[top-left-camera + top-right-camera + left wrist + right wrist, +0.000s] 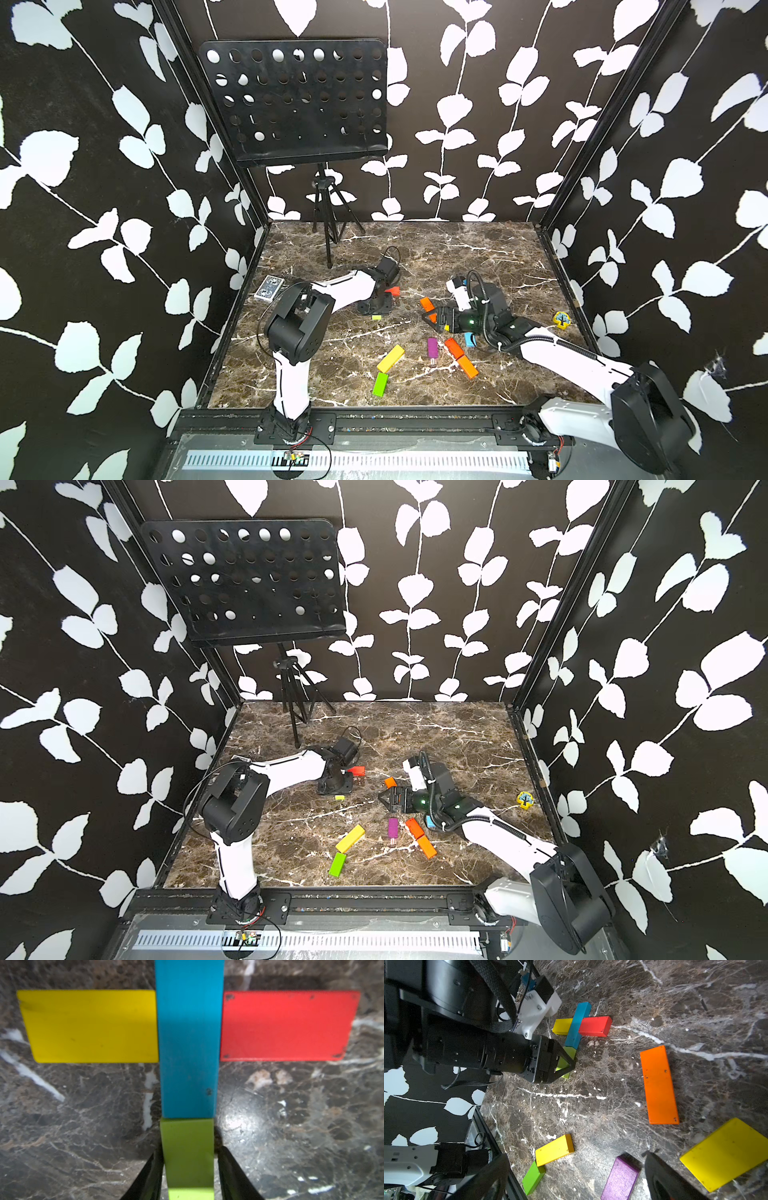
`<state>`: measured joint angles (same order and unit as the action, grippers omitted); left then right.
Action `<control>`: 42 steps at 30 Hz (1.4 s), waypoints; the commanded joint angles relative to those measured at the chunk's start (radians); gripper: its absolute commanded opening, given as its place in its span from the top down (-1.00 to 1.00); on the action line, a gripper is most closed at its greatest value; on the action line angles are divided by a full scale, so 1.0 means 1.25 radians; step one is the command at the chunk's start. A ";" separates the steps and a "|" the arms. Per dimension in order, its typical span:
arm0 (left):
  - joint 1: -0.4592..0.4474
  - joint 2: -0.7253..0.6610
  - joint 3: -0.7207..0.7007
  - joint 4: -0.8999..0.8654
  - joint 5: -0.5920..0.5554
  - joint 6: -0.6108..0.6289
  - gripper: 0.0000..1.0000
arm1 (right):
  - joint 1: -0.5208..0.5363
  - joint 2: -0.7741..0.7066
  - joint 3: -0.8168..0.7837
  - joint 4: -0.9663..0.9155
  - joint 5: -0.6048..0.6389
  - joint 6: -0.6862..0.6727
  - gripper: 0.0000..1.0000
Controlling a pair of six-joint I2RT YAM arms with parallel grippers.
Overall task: Assemble the letter t with building blocks
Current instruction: Assemble the building block at the center of the board.
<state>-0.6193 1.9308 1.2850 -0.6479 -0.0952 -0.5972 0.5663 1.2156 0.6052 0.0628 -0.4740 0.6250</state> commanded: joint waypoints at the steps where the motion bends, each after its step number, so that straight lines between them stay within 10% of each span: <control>1: 0.007 0.026 -0.006 -0.042 -0.011 0.011 0.09 | -0.005 -0.020 -0.008 0.026 -0.005 0.003 -0.99; 42: 0.012 0.081 0.057 -0.095 -0.049 0.047 0.05 | -0.009 -0.055 -0.025 0.010 -0.005 -0.004 -0.99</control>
<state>-0.6155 1.9842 1.3705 -0.7265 -0.1268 -0.5518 0.5613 1.1725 0.5900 0.0624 -0.4759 0.6247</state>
